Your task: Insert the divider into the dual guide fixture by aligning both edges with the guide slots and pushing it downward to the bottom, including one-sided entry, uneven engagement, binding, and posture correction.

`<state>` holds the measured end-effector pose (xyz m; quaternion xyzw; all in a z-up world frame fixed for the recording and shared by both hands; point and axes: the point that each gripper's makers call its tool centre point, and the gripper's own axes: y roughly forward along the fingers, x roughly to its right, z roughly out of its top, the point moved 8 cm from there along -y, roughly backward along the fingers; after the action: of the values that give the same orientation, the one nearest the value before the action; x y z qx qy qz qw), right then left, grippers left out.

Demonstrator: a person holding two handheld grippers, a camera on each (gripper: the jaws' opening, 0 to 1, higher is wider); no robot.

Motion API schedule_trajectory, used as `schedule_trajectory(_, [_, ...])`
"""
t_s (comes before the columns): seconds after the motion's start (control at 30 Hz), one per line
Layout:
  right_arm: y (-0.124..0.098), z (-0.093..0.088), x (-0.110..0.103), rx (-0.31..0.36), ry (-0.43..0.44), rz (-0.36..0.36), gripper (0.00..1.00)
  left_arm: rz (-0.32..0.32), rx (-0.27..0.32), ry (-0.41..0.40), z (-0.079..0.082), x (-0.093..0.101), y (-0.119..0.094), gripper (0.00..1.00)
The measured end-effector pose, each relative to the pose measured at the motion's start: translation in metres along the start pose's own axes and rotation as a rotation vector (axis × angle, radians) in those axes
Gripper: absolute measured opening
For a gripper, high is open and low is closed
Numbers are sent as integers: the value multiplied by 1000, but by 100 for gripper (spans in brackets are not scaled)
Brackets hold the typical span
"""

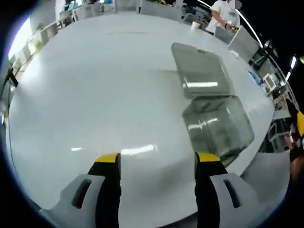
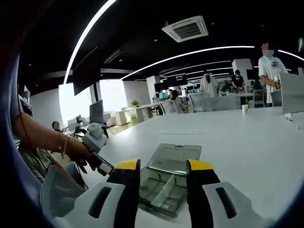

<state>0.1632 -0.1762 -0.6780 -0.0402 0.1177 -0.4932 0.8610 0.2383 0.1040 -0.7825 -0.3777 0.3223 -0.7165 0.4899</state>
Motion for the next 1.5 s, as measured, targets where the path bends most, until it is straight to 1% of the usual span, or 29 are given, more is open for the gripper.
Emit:
schedule_trajectory(0.13, [0, 0, 1, 4, 13, 3, 34, 7, 18, 111, 2, 3, -1, 60])
schedule_trajectory(0.17, [0, 0, 1, 4, 11, 1, 34, 12, 10, 127, 1, 3, -1, 60])
schedule_trajectory(0.2, [-1, 0, 1, 5, 10, 0, 34, 18, -6, 132, 0, 3, 0, 60])
schedule_trajectory(0.33, [-1, -1, 1, 4, 14, 3, 33, 19, -13, 109, -1, 0, 3, 59])
schedule_trajectory(0.53, [-1, -1, 2, 7, 16, 5, 33, 35, -15, 115, 0, -1, 6, 56])
schedule_trajectory(0.6, [-1, -1, 2, 4, 19, 6, 32, 40, -33, 119, -3, -2, 8, 55])
schedule_trajectory(0.67, [-1, -1, 3, 5, 18, 3, 32, 44, -54, 136, -6, -1, 9, 54])
schedule_trajectory(0.73, [-1, -1, 3, 5, 19, 1, 32, 59, -54, 163, -6, 0, 9, 53])
schedule_trajectory(1.03, [-1, -1, 3, 2, 17, -3, 31, 94, -78, 197, -5, -3, 11, 49])
schedule_trajectory(1.2, [-1, -1, 4, 5, 22, -8, 30, 136, -108, 269, -6, -1, 12, 46])
schedule_trajectory(1.27, [-2, -1, 4, 5, 18, -11, 30, 137, -108, 255, -5, -1, 12, 46])
schedule_trajectory(1.5, [-2, -1, 5, 6, 18, -15, 29, 140, -115, 250, -4, -3, 12, 44])
